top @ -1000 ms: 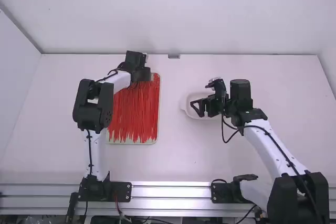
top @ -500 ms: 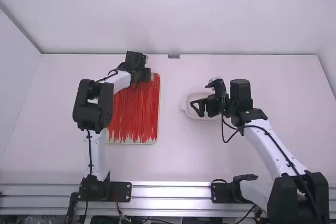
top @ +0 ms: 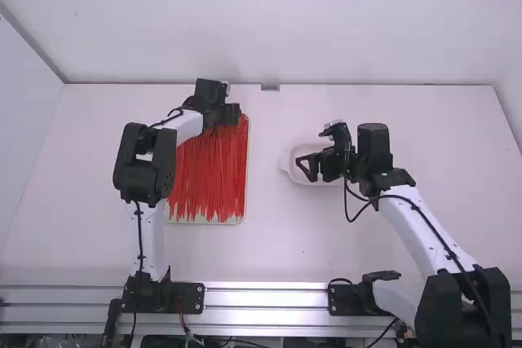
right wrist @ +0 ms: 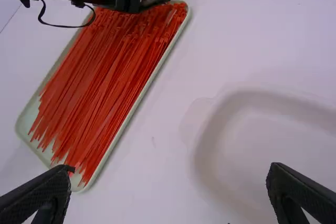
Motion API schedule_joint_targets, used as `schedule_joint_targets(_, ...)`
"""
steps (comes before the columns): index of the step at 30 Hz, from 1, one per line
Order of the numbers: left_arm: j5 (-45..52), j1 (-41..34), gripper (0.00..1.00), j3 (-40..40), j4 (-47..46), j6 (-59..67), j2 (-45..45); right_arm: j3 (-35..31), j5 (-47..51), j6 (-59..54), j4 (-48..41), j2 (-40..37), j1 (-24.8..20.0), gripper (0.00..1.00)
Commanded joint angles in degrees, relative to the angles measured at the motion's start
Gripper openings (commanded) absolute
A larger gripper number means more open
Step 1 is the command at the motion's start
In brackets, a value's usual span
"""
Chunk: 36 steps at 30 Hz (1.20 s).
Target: Fasten the cable tie
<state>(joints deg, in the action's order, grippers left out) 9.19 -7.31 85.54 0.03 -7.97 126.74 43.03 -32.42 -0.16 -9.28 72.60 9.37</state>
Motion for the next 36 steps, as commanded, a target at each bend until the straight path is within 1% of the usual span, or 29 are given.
schedule_joint_targets(1,0.2,-0.4,0.79,-0.7,0.6,0.0,0.9,1.9,-0.6,-0.1,-0.2,0.4,0.0,1.0)
schedule_joint_targets(5,0.2,-0.4,0.77,-0.3,-0.2,0.0,0.9,1.9,-0.6,-0.1,-0.2,0.4,0.0,1.0)
schedule_joint_targets(11,0.4,-0.4,0.81,0.5,-5.6,-1.6,0.9,1.9,-0.6,-0.1,-0.2,0.4,0.0,1.0)
schedule_joint_targets(21,0.4,0.1,0.8,6.2,-11.4,-0.2,-0.1,2.0,-0.5,-0.3,0.0,0.4,0.6,1.0)
schedule_joint_targets(26,0.3,-0.3,0.8,6.8,-10.9,-0.2,-0.1,1.9,-0.6,-0.1,-0.2,0.4,0.0,1.0)
schedule_joint_targets(31,-2.6,-0.4,0.8,6.7,-10.3,-0.2,0.9,1.9,-0.5,-0.2,-0.1,0.4,0.0,1.0)
schedule_joint_targets(36,-2.6,-0.9,0.78,5.4,-9.5,-0.8,1.7,1.9,-0.6,-0.2,0.0,0.4,0.3,1.0)
